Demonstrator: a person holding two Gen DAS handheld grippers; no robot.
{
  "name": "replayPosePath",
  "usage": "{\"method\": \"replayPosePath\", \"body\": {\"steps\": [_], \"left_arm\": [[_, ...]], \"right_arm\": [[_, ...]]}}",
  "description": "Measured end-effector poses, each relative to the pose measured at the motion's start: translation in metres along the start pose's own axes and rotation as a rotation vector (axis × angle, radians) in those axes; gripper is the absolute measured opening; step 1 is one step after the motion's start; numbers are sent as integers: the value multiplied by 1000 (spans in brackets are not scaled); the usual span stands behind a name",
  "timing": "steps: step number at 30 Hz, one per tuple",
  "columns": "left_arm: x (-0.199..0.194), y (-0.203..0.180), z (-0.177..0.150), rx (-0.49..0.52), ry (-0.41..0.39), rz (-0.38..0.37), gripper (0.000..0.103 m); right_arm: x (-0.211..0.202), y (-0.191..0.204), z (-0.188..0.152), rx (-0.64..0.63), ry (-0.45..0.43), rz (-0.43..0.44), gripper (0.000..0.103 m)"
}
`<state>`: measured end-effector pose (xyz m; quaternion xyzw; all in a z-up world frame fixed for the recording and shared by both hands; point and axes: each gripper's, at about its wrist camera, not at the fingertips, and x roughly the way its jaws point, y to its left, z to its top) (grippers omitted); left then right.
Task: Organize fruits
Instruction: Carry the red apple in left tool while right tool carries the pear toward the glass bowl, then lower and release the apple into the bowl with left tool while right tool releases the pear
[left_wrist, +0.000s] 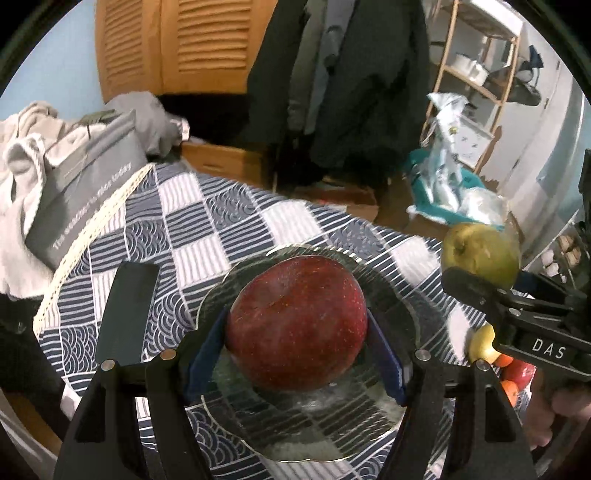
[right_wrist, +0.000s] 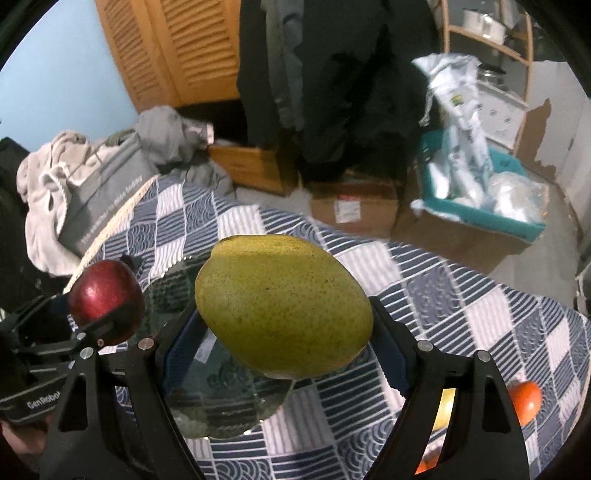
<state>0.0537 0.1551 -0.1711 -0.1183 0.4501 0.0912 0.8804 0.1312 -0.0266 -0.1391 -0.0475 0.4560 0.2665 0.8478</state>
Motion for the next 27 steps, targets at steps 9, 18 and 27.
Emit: {"method": "replayPosePath", "body": {"steps": [9, 18, 27], "left_arm": [[33, 22, -16, -23, 89, 32, 76], [62, 34, -34, -41, 190, 53, 76], [73, 37, -39, -47, 230, 61, 76]], "right_arm": [[52, 23, -8, -37, 108, 30, 83], [86, 31, -24, -58, 212, 32, 83], [98, 28, -34, -64, 258, 33, 83]]}}
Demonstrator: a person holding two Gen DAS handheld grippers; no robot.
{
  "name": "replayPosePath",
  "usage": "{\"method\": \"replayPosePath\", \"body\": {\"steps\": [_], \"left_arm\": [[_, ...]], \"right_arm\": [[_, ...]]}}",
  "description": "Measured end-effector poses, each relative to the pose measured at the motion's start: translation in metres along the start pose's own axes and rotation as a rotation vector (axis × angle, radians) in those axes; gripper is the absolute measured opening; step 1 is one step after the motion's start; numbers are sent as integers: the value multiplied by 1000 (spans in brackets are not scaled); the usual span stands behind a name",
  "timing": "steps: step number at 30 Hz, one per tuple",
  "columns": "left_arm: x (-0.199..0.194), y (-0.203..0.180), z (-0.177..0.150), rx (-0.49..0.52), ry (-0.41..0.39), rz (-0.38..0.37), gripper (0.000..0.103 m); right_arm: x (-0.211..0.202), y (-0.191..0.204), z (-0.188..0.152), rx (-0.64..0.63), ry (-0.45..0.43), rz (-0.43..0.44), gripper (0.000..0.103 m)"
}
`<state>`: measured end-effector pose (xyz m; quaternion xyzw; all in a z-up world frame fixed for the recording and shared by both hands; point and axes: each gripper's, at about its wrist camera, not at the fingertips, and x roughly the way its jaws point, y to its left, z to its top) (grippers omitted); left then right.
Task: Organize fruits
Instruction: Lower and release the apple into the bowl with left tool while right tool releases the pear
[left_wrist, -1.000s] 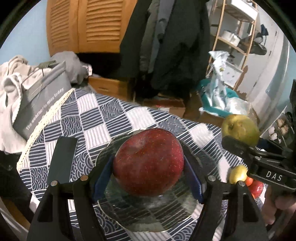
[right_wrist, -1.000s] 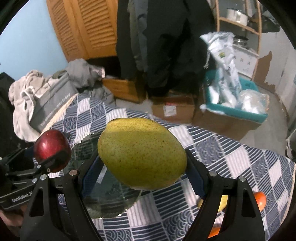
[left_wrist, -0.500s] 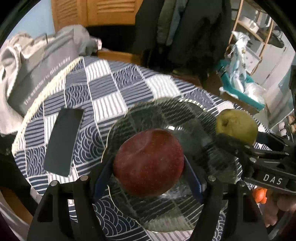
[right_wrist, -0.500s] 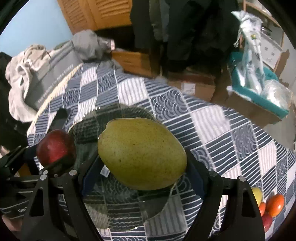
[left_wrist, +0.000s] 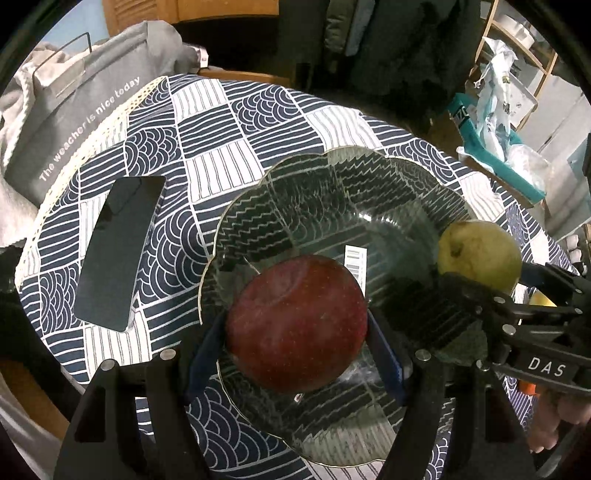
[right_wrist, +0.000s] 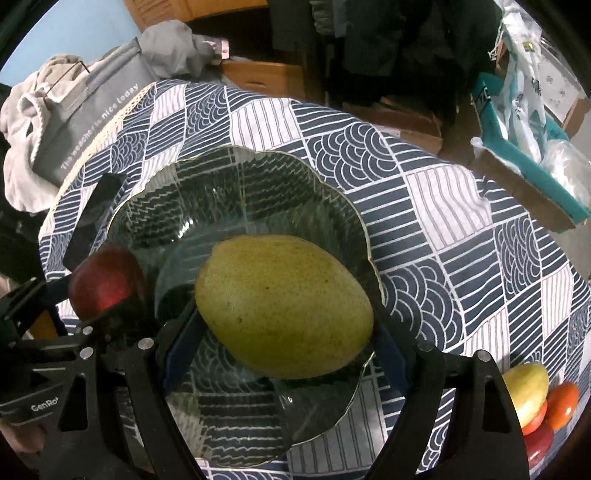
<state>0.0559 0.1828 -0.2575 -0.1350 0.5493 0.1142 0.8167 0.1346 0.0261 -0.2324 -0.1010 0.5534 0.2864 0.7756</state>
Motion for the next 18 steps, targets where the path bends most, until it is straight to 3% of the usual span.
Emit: {"method": "replayPosePath", "body": {"steps": [8, 13, 18], "left_arm": [[12, 1, -3, 3, 54, -12, 76], [14, -7, -5, 48, 58, 18, 76], [16, -10, -7, 61, 77, 13, 76]], "right_arm": [[5, -1, 1, 5, 25, 11, 84], [5, 0, 1, 1, 28, 14, 84], [-3, -13, 7, 72, 1, 80, 81]]}}
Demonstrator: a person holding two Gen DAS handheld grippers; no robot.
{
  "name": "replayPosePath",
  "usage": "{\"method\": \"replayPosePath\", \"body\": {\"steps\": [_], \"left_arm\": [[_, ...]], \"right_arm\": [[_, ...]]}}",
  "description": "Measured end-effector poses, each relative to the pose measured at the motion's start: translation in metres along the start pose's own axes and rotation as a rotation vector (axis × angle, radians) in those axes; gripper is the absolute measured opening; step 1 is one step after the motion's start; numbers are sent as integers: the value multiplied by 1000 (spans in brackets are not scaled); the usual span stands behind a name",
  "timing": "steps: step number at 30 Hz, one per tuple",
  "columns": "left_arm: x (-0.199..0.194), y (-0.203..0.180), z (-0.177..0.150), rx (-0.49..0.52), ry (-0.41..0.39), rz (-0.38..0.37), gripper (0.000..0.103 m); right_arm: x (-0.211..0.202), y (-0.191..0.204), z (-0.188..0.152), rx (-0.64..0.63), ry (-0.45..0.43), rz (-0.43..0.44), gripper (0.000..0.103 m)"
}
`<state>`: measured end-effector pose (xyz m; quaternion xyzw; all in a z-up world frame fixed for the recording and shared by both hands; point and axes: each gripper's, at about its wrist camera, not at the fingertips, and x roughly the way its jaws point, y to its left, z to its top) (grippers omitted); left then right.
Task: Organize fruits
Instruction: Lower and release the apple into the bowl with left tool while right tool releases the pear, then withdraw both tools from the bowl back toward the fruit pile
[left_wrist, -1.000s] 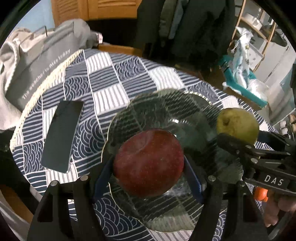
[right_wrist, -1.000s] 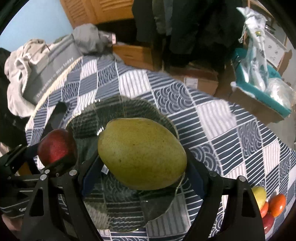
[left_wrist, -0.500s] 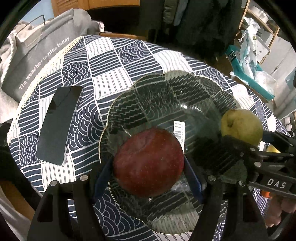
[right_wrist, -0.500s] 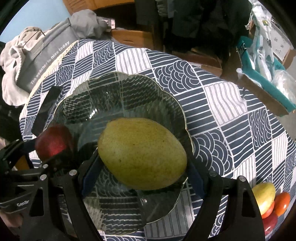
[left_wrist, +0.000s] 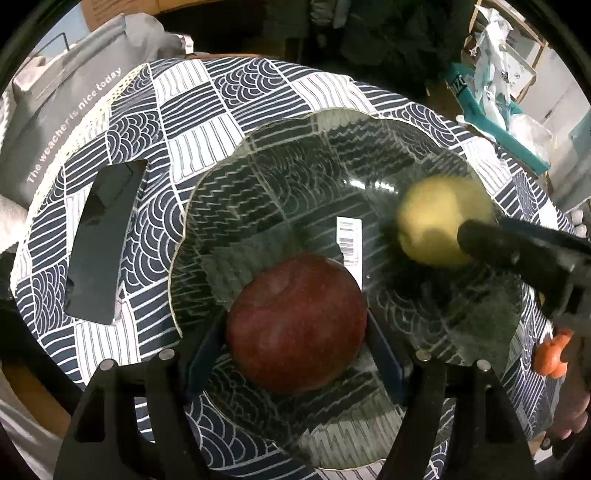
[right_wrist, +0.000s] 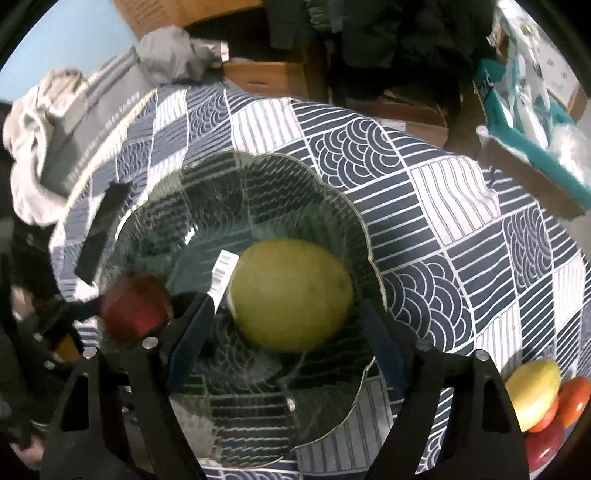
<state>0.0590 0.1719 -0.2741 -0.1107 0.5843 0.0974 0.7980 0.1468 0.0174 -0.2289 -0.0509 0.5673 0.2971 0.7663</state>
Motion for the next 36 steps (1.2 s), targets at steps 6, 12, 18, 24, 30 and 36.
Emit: {"method": "replayPosePath", "body": {"steps": [6, 12, 18, 24, 30, 36], "left_arm": [[-16, -3, 2, 11, -55, 13, 85], [-35, -7, 6, 5, -90, -10, 85], [-57, -19, 8, 22, -131, -36, 85], [-82, -36, 10, 48, -179, -67, 85], [-104, -53, 10, 75, -222, -99, 86], [-121, -69, 9, 99, -245, -131, 86]], "right_arm": [[-5, 2, -1, -6, -5, 6, 81], [-28, 5, 2, -15, -69, 3, 81], [-66, 5, 4, -15, -159, -39, 81], [-102, -5, -3, 0, -232, -131, 81], [-136, -15, -13, 7, -296, -208, 81], [-165, -23, -25, 19, -333, -262, 81]]}}
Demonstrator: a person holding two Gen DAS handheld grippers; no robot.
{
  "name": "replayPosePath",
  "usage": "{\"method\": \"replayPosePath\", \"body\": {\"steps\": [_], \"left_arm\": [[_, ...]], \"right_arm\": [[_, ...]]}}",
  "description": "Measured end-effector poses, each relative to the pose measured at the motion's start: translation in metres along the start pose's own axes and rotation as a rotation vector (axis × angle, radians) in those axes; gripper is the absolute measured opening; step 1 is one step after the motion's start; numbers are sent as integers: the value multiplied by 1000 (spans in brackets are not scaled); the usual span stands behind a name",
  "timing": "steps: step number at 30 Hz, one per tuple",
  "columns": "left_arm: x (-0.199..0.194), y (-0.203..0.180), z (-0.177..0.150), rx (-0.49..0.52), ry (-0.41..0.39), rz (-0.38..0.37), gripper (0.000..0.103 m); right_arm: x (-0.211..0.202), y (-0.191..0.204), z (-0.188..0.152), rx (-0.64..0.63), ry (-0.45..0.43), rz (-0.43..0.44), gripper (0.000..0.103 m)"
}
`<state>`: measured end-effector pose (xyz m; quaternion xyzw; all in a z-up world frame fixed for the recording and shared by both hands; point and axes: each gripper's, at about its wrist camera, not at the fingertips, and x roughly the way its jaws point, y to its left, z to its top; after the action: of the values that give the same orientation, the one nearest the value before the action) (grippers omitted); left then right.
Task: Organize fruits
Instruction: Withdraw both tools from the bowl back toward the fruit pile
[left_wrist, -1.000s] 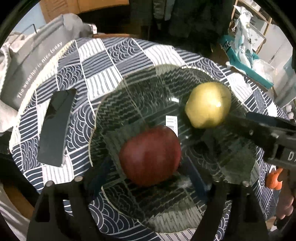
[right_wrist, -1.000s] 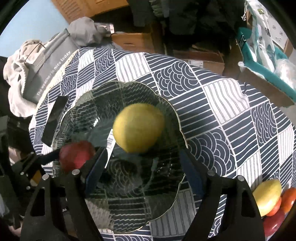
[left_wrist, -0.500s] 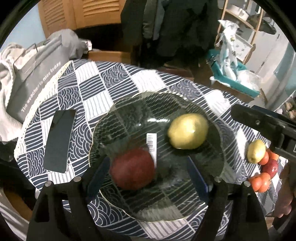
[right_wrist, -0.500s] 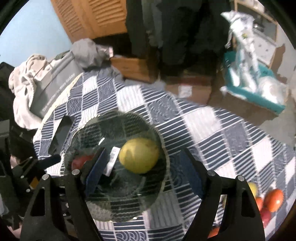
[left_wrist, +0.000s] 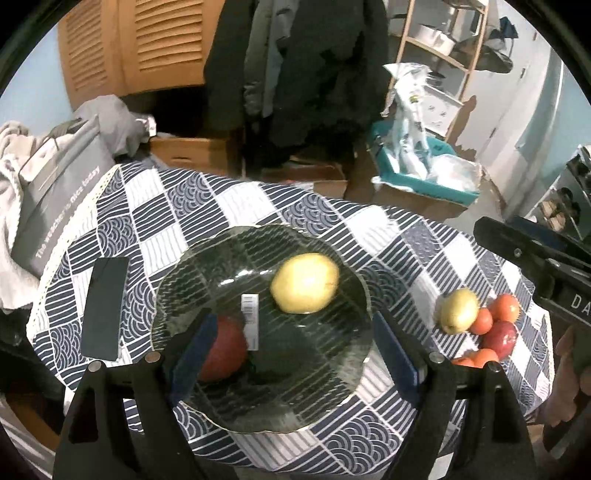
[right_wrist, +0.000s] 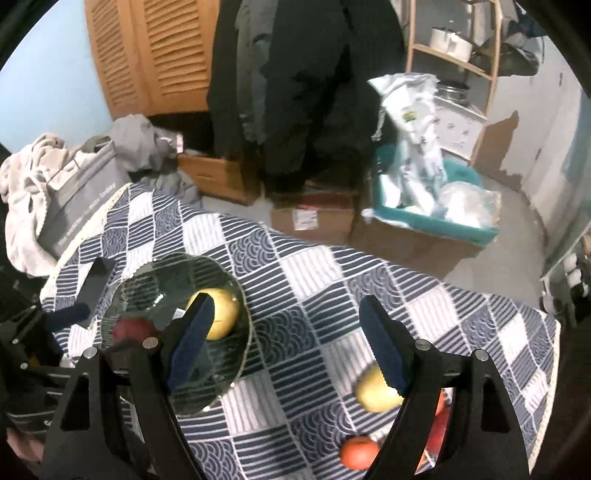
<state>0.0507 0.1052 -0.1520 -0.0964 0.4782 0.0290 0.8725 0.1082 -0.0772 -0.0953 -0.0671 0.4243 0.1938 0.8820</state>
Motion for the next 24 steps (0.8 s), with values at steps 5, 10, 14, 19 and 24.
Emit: {"method": "replayPosePath", "body": {"steps": [5, 10, 14, 19, 24], "left_arm": [[-9, -16, 3, 23, -18, -26, 86], [-20, -33, 4, 50, -39, -44, 86], [-31, -45, 6, 68, -60, -60, 86], [-40, -58, 7, 86, -84, -78, 88], [-44, -74, 8, 109, -89, -96, 88]], "right_arm": [[-24, -14, -3, 19, -29, -22, 81], [-47, -29, -6, 29, -67, -54, 82], [-68, -43, -11, 47, -105, -73, 82], [-87, -59, -17, 64, -139, -104, 84], [-101, -79, -26, 83, -158, -146, 84]]}}
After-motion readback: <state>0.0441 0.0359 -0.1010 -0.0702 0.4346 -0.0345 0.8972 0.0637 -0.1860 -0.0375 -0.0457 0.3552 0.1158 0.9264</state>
